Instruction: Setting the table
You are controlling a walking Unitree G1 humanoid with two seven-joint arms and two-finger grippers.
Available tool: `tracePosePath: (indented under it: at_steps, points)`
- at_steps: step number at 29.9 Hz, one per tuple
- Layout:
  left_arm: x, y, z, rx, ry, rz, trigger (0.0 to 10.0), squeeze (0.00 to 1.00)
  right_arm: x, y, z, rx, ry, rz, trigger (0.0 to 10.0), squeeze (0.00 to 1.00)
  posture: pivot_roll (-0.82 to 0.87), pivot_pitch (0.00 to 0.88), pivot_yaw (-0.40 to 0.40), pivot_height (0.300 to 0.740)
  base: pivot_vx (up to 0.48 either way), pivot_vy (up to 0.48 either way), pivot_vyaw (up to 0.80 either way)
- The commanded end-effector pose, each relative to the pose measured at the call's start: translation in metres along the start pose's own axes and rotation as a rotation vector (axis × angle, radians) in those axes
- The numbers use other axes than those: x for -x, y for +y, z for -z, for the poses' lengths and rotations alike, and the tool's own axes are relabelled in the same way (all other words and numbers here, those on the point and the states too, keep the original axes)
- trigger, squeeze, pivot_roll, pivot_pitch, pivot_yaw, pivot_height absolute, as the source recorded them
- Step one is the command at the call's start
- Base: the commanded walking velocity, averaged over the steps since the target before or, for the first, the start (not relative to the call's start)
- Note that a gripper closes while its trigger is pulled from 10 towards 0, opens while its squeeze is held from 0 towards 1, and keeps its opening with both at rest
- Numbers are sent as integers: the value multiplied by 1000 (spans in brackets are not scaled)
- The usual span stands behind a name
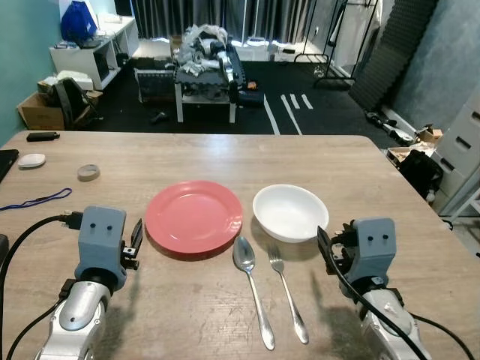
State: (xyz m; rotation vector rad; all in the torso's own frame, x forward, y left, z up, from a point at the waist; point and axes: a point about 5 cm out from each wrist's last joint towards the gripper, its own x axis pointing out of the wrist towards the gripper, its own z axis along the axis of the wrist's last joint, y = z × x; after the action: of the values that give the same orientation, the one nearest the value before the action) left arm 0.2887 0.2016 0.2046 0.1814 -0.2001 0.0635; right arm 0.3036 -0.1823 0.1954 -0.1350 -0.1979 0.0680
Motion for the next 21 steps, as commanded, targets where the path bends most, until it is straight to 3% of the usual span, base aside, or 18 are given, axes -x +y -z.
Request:
tracePosePath:
  at_steps: [1, 3, 9, 13, 15, 16, 17, 18, 21]
  points:
    - [3, -3, 3, 7, 18, 12, 10000, 0, 1, 0, 0, 3, 14, -14, 10000, 0, 38, 135, 47, 740, 0, 0, 0]
    - [3, -3, 3, 7, 21, 12, 10000, 0, 2, 1, 0, 24, 34, -45, 10000, 0, 37, 137, 47, 740, 0, 0, 0]
    - [7, -3, 8, -9, 52, 14, 10000, 0, 9, 8, -4, -134, 121, -135, 10000, 0, 36, 145, 42, 740, 0, 0, 0]
    - [8, -2, 11, -13, 61, 7, 10000, 0, 8, 16, -8, -158, 108, -141, 10000, 0, 35, 146, 45, 740, 0, 0, 0]
    - [8, -2, 11, -17, 64, 2, 10000, 0, 4, 24, -12, -129, 78, -154, 10000, 0, 39, 146, 48, 740, 0, 0, 0]
    - [6, -1, 11, -23, 63, -4, 10000, 0, -9, 43, -19, -20, 18, -214, 10000, 0, 51, 147, 47, 740, 0, 0, 0]
    - [6, -1, 11, -23, 63, -4, 10000, 0, -9, 43, -19, -20, 18, -214, 10000, 0, 51, 147, 47, 740, 0, 0, 0]
    - [3, 0, 8, -34, 50, -8, 10000, 0, -24, 55, -26, 96, -40, -263, 10000, 0, 75, 155, 42, 740, 0, 0, 0]
    - [2, 0, 5, -42, 41, -11, 10000, 0, -37, 61, -30, 145, -57, -291, 10000, 0, 88, 161, 37, 740, 0, 0, 0]
